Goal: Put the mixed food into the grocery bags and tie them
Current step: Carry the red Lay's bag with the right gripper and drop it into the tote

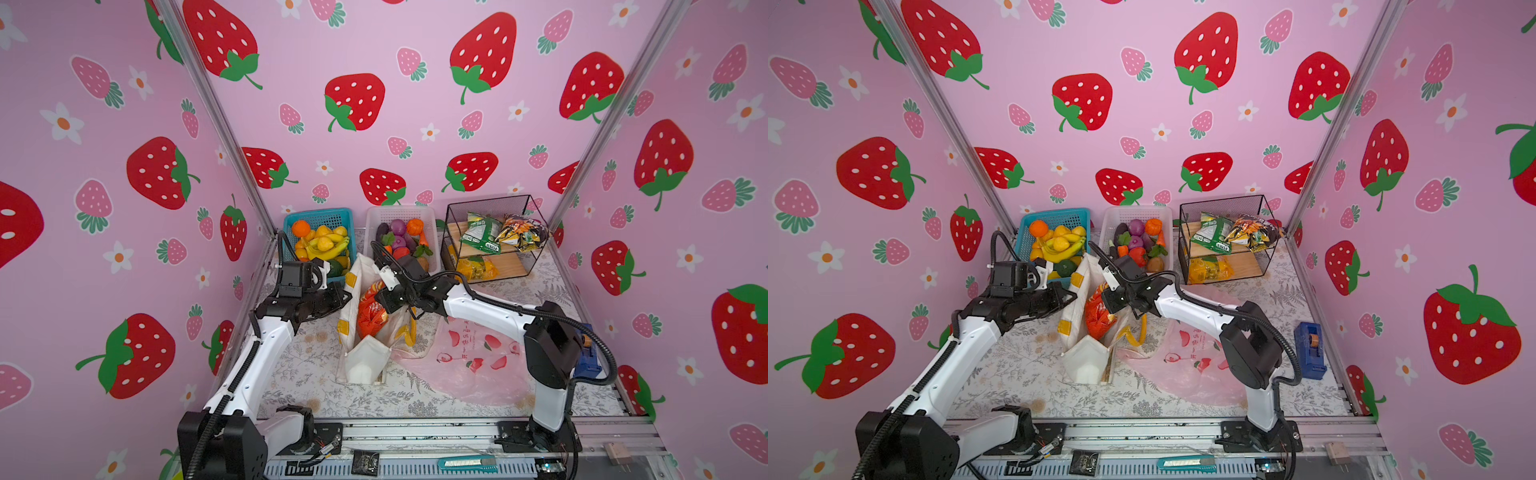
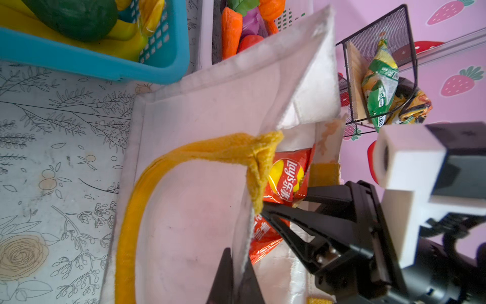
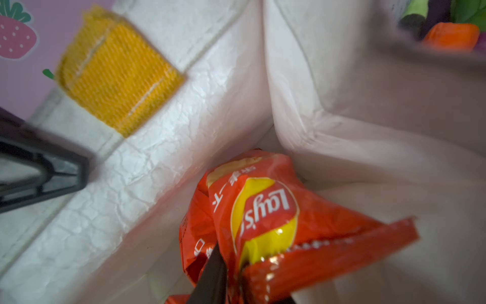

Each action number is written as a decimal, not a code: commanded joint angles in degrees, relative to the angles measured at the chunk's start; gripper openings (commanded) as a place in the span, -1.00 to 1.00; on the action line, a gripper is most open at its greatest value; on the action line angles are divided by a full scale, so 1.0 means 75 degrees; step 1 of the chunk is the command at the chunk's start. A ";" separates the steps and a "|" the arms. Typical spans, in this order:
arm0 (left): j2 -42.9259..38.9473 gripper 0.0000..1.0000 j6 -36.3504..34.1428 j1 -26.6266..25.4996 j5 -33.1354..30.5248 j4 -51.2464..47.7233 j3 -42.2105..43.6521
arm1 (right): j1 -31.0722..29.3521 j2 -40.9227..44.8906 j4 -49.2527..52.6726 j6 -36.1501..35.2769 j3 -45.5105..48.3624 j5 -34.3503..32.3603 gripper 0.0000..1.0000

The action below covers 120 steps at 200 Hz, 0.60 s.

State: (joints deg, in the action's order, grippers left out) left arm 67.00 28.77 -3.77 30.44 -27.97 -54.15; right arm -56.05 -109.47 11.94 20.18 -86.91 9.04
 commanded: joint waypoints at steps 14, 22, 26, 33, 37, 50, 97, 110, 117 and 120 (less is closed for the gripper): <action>0.0115 -1.00 0.0366 0.0218 0.0718 0.0358 0.0383 | 0.0072 0.0308 -0.0160 -0.0377 -0.0198 0.0331 -0.03; 0.0121 -1.00 0.0392 0.0235 0.0732 0.0397 0.0428 | 0.0194 0.0577 -0.0171 -0.0412 -0.0014 0.0379 0.14; 0.0114 -1.00 0.0408 0.0248 0.0741 0.0417 0.0440 | 0.0278 0.0725 -0.0201 -0.0431 0.0112 0.0442 0.21; 0.0113 -1.00 0.0439 0.0258 0.0787 0.0458 0.0469 | 0.0422 0.0996 -0.0277 -0.0500 0.0353 0.0583 0.36; 0.0102 -1.00 0.0448 0.0270 0.0808 0.0481 0.0464 | 0.0497 0.1162 -0.0307 -0.0536 0.0491 0.0634 0.40; 0.0061 -1.00 0.0393 0.0279 0.0782 0.0451 0.0445 | 0.0709 0.1746 -0.0403 -0.0696 0.0982 0.0681 0.47; -0.0024 -1.00 0.0327 0.0293 0.0757 0.0412 0.0421 | 0.1942 0.4437 -0.1219 -0.0422 0.3554 0.0224 0.52; -0.0039 -1.00 0.0365 0.0293 0.0766 0.0461 0.0439 | 0.2693 0.5163 -0.1711 0.0184 0.4585 0.0112 0.52; -0.0033 -1.00 0.0396 0.0306 0.0806 0.0499 0.0448 | 0.3158 0.5525 -0.2025 0.0548 0.5146 0.0041 0.52; -0.0027 -1.00 0.0415 0.0308 0.0820 0.0524 0.0467 | 0.3336 0.5663 -0.2180 0.0695 0.5374 -0.0003 0.52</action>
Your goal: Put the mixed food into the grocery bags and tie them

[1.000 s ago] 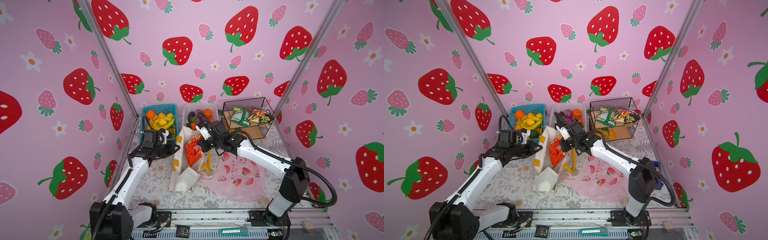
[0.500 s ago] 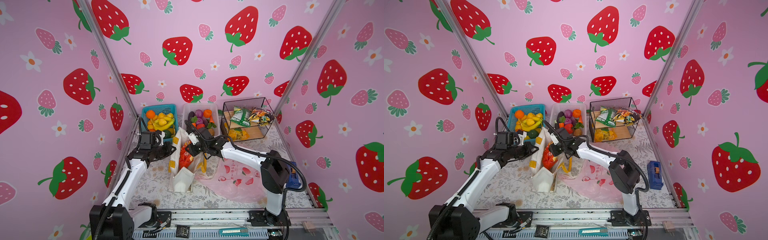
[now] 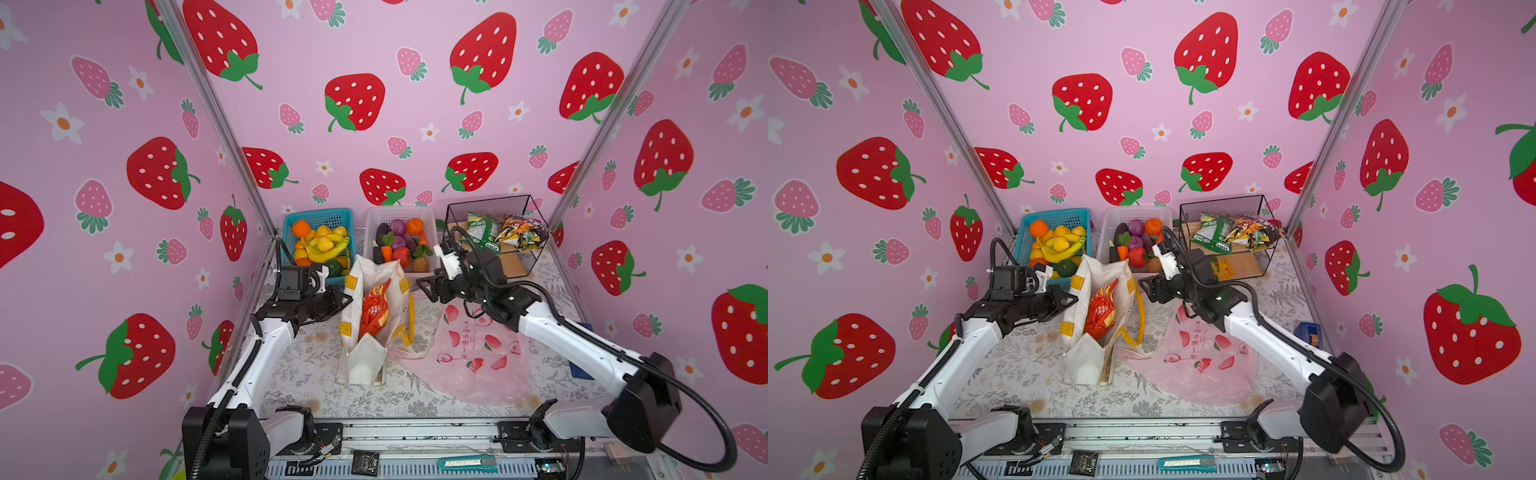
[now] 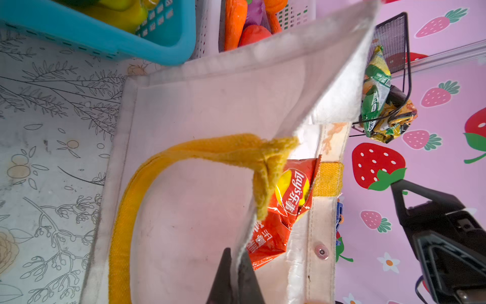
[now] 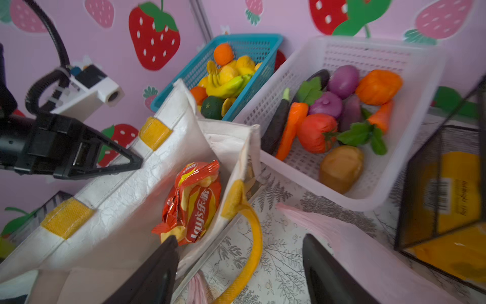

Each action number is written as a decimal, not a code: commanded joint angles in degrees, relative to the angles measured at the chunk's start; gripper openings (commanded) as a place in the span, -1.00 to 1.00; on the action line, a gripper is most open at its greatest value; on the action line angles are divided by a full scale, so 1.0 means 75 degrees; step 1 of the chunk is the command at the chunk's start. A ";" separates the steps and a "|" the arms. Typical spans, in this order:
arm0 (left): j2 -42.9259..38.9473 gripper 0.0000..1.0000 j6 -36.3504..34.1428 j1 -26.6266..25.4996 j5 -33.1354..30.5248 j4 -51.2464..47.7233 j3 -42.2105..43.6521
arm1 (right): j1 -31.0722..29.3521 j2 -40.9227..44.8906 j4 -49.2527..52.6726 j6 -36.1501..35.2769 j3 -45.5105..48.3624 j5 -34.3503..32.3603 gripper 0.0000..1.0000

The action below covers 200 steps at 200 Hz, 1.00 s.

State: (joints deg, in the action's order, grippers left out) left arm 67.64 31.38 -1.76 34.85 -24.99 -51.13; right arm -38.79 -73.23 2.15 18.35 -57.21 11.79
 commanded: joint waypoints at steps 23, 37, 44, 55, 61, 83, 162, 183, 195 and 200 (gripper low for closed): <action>-0.0082 -1.00 0.0088 0.0038 0.0332 0.0157 0.0050 | 0.2182 0.1515 -0.1997 0.2079 0.2823 -0.0901 0.53; -0.0088 -1.00 0.0094 0.0040 0.0362 0.0163 0.0042 | 0.2743 0.1516 -0.2688 0.2709 0.3380 -0.1164 0.58; -0.0100 -1.00 0.0094 0.0039 0.0369 0.0157 0.0033 | 0.3006 0.1389 -0.3067 0.3029 0.3567 -0.1242 0.60; -0.0123 -1.00 0.0085 0.0036 0.0363 0.0168 0.0025 | 0.3347 0.1068 -0.3592 0.3394 0.3728 -0.1350 0.64; -0.0135 -1.00 0.0077 0.0044 0.0367 0.0168 0.0033 | 0.3501 0.0904 -0.3869 0.3556 0.3762 -0.1445 0.65; -0.0169 -1.00 0.0081 0.0036 0.0370 0.0163 0.0052 | 0.3768 0.0077 -0.4804 0.3971 0.3726 -0.1610 0.72; -0.0239 -1.00 0.0058 0.0040 0.0381 0.0180 0.0070 | 0.4023 -0.2878 -0.6854 0.4828 0.2722 -0.0955 0.86; -0.0241 -1.00 0.0059 0.0038 0.0392 0.0191 0.0066 | 0.3993 -0.3366 -0.6970 0.5074 0.2515 -0.0924 0.90; -0.0235 -1.00 0.0069 0.0042 0.0394 0.0192 0.0066 | 0.3938 -0.3549 -0.6930 0.5091 0.2375 -0.0965 0.92; -0.0230 -1.00 0.0066 0.0044 0.0401 0.0195 0.0067 | 0.3920 -0.3620 -0.6914 0.5080 0.2308 -0.0998 0.92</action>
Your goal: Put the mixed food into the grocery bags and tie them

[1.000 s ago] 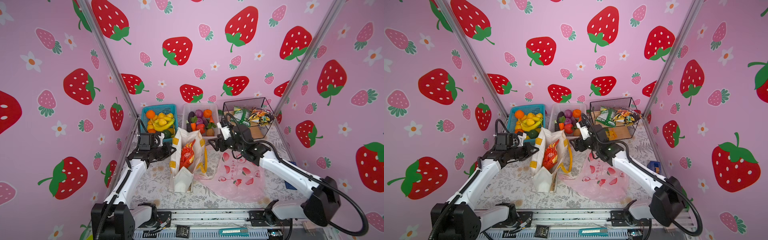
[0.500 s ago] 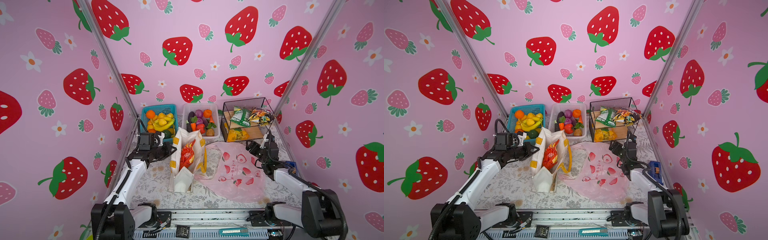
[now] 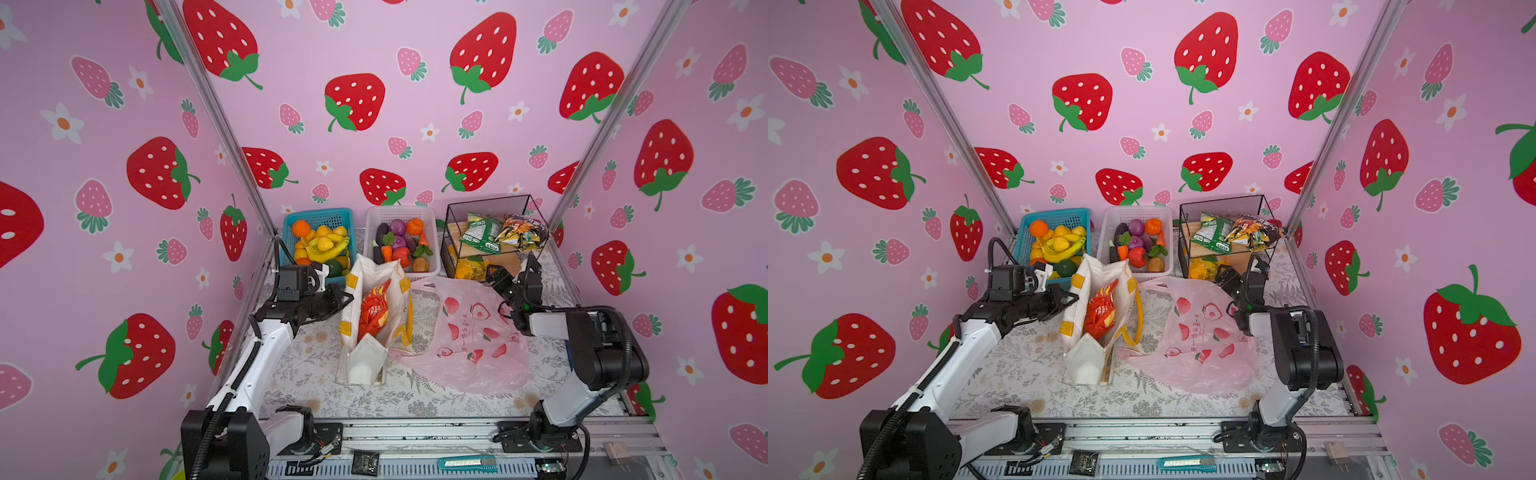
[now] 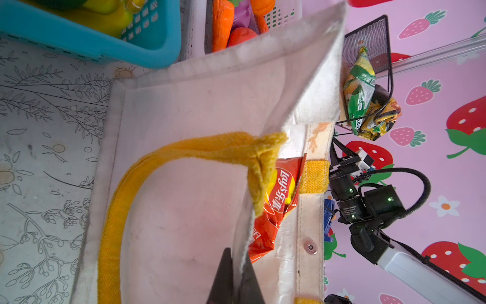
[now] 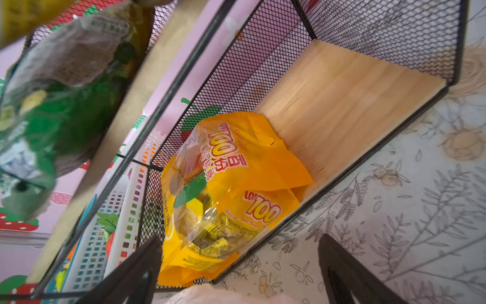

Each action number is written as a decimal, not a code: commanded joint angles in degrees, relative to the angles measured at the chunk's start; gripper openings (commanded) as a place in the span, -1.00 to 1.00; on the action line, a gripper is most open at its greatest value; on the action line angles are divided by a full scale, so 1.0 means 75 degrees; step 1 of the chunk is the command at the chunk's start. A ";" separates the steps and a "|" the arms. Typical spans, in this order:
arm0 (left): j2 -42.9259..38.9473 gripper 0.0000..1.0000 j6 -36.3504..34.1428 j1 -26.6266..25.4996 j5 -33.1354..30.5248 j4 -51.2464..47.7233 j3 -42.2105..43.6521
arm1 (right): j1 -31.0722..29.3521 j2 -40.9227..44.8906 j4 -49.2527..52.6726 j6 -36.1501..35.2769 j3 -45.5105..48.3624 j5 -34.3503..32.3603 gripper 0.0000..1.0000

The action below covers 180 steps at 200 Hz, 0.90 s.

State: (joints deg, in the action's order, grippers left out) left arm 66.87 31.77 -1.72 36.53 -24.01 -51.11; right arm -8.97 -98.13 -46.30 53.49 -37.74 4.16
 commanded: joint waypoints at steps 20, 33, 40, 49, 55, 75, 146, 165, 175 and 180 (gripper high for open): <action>-0.0117 -1.00 0.0037 0.0030 0.0188 0.0084 0.0061 | -0.0157 -0.0544 -0.0307 0.0453 -0.0536 -0.0093 0.90; -0.0115 -1.00 0.0051 0.0031 0.0185 0.0097 0.0064 | -0.0201 -0.0679 -0.0219 0.0575 -0.0647 -0.0222 0.87; -0.0107 -1.00 0.0050 0.0036 0.0200 0.0103 0.0062 | -0.0223 -0.0760 -0.0173 0.0630 -0.0712 -0.0276 0.85; -0.0115 -1.00 0.0065 0.0030 0.0209 0.0105 0.0072 | -0.0246 -0.0878 -0.0218 0.0669 -0.0786 -0.0306 0.83; -0.0107 -1.00 0.0056 0.0030 0.0215 0.0117 0.0071 | -0.0262 -0.0948 -0.0191 0.0705 -0.0843 -0.0343 0.81; -0.0122 -1.00 0.0077 0.0031 0.0234 0.0133 0.0088 | -0.0298 -0.1218 -0.0333 0.0781 -0.0984 -0.0368 0.73; -0.0139 -1.00 0.0101 0.0030 0.0261 0.0183 0.0123 | -0.0322 -0.1926 -0.0706 0.0859 -0.1413 -0.0426 0.78; -0.0133 -1.00 0.0112 0.0030 0.0262 0.0191 0.0131 | -0.0324 -0.2072 -0.0816 0.0905 -0.1461 -0.0397 0.78; -0.0136 -1.00 0.0112 0.0031 0.0268 0.0197 0.0125 | -0.0318 -0.2136 -0.0942 0.0936 -0.1461 -0.0369 0.78; -0.0139 -1.00 0.0111 0.0036 0.0273 0.0201 0.0134 | -0.0325 -0.2181 -0.0982 0.0952 -0.1470 -0.0362 0.76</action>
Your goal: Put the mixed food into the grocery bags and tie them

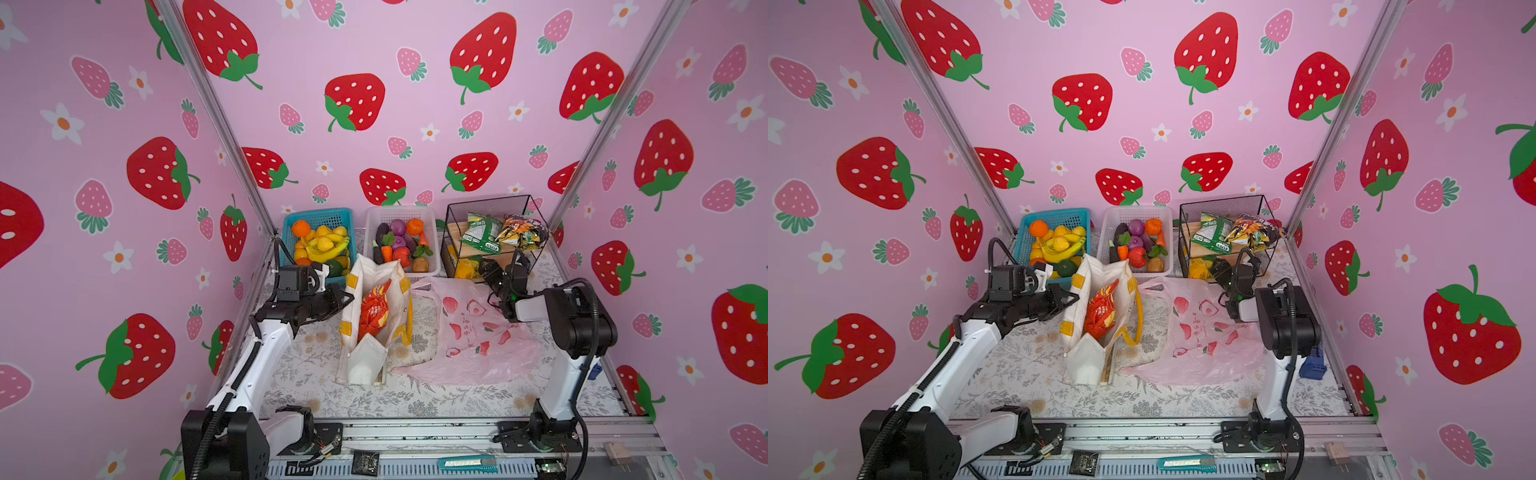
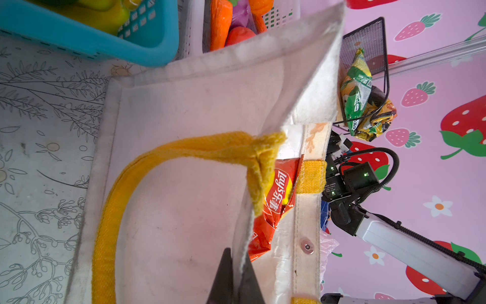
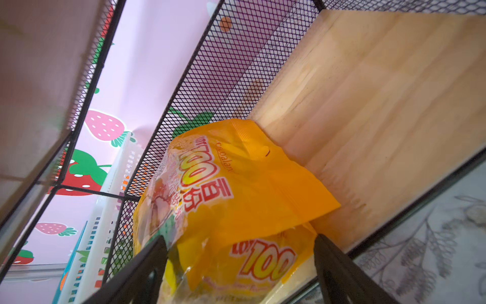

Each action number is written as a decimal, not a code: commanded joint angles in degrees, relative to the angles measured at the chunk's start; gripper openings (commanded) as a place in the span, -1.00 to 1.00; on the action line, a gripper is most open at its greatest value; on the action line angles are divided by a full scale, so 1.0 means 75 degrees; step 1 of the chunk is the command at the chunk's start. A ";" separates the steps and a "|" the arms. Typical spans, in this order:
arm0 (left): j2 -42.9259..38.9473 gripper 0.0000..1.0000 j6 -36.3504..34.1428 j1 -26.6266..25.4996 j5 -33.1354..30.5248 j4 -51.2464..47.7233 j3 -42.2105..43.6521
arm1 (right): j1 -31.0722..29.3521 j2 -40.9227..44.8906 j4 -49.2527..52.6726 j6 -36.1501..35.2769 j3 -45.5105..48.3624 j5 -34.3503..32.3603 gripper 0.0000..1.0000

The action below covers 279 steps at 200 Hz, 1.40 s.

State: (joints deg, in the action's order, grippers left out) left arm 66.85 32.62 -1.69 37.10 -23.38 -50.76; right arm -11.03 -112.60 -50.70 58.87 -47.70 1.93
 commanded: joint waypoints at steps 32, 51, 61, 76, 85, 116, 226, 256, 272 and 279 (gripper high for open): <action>-0.0104 -1.00 -0.0005 0.0037 0.0201 0.0117 0.0083 | -0.0053 -0.0451 -0.0599 0.0248 -0.0234 0.0000 0.39; -0.0124 -1.00 -0.0003 0.0034 0.0215 0.0110 0.0083 | -0.0041 -0.0525 -0.0642 0.0271 -0.0238 -0.0072 0.06; -0.0129 -1.00 -0.0012 0.0029 0.0208 0.0115 0.0098 | -0.0026 -0.0547 -0.0748 0.0282 -0.0183 -0.0115 -0.11; -0.0147 -1.00 -0.0028 0.0027 0.0183 0.0105 0.0102 | 0.0015 -0.0529 -0.0998 0.0312 -0.0050 -0.0158 -0.29; -0.0148 -1.00 -0.0031 0.0033 0.0186 0.0094 0.0103 | 0.0050 -0.0497 -0.1195 0.0318 0.0056 -0.0186 -0.43; -0.0153 -1.00 -0.0050 0.0031 0.0185 0.0073 0.0092 | 0.0216 -0.0257 -0.1713 0.0364 0.0352 -0.0183 -0.70; -0.0183 -1.00 -0.0069 0.0031 0.0197 0.0079 0.0092 | 0.1110 0.0968 -0.1115 0.0022 0.1124 0.0328 -0.32; -0.0183 -1.00 -0.0062 0.0027 0.0189 0.0060 0.0099 | 0.1110 0.0928 -0.0447 -0.0091 0.0902 0.0503 0.25; -0.0204 -1.00 -0.0060 0.0033 0.0186 0.0071 0.0101 | 0.1095 0.0920 0.0006 -0.0172 0.0821 0.0448 0.48; -0.0200 -1.00 -0.0062 0.0027 0.0186 0.0080 0.0110 | 0.1084 0.0900 0.0166 -0.0245 0.0786 0.0391 0.54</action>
State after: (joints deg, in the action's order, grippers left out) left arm 66.35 32.75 -1.69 37.15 -22.92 -50.26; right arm -2.83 -106.67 -55.00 58.22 -40.29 5.04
